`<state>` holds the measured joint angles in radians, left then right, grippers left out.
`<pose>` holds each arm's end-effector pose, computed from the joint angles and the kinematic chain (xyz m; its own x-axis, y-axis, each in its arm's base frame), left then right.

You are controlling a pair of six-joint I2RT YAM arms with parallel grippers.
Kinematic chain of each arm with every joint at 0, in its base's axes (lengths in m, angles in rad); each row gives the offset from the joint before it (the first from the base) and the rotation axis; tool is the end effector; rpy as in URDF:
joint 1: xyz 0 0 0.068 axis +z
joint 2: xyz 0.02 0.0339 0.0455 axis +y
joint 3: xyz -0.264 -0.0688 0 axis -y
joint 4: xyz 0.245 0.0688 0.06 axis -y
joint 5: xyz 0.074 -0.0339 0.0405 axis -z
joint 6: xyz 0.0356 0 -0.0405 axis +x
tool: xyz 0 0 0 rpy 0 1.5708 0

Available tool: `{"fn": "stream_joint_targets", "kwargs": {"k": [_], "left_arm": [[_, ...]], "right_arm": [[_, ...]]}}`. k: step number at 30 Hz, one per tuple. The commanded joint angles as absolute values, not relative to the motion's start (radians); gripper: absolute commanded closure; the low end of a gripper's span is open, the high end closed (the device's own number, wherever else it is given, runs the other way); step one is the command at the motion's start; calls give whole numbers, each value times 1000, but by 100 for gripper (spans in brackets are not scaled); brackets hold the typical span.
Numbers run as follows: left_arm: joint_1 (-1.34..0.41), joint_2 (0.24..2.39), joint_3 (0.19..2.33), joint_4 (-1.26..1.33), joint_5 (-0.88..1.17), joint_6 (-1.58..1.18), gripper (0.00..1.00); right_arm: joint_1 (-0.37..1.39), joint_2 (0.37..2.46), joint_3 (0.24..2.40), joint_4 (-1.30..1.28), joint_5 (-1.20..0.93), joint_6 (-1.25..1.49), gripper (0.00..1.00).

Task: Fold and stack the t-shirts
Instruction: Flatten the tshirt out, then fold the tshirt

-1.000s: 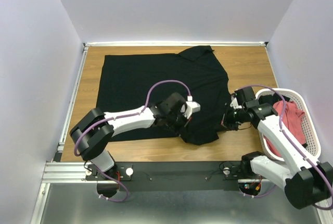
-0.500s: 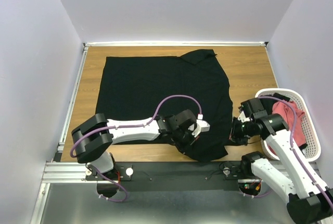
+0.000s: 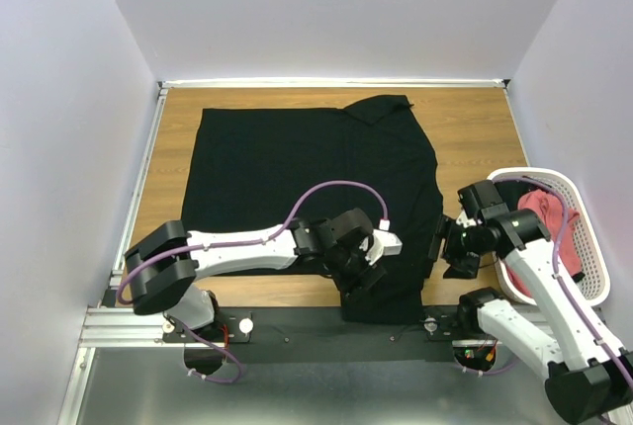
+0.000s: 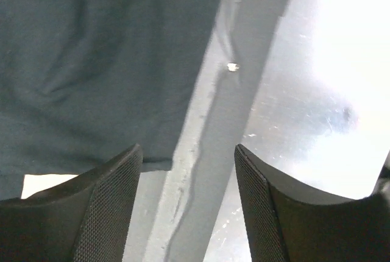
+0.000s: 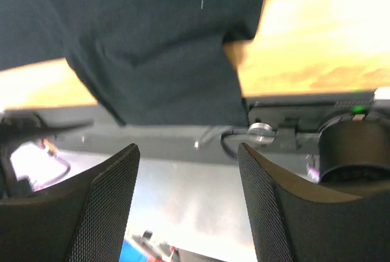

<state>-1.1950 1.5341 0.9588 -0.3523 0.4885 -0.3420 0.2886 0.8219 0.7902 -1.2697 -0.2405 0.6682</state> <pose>0.0989 -0.2961 0.2100 -0.5868 0.6804 -0.4391 0.7727 0.3083 -0.5549 0.1087 0.0411 0.2544 -0.9343 0.3503 -0.0667 0.3079 0.8866 0.3451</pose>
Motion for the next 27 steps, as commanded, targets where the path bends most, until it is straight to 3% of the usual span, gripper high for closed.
{"fn": "stream_joint_targets", "kwargs": {"k": [1,6,15,21,27], "left_arm": [[-1213,1459,974,-377,549,-275,24],[-1085,1411,945,-361,485,-356,24],[-524,1428,855,-310,321,-402,26],[-215,1454,862,-246,259,-436,26],[-58,1621,968,-229,206,-436,26]], "right_arm": [[295,889,824,-1172,-127,653,26],[293,1012,778,-920,-104,658,28],[184,1342,827,-589,-21,589,33],[163,1474,957,-459,-6,485,34],[153,1709,1110,-373,-6,453,34]]}}
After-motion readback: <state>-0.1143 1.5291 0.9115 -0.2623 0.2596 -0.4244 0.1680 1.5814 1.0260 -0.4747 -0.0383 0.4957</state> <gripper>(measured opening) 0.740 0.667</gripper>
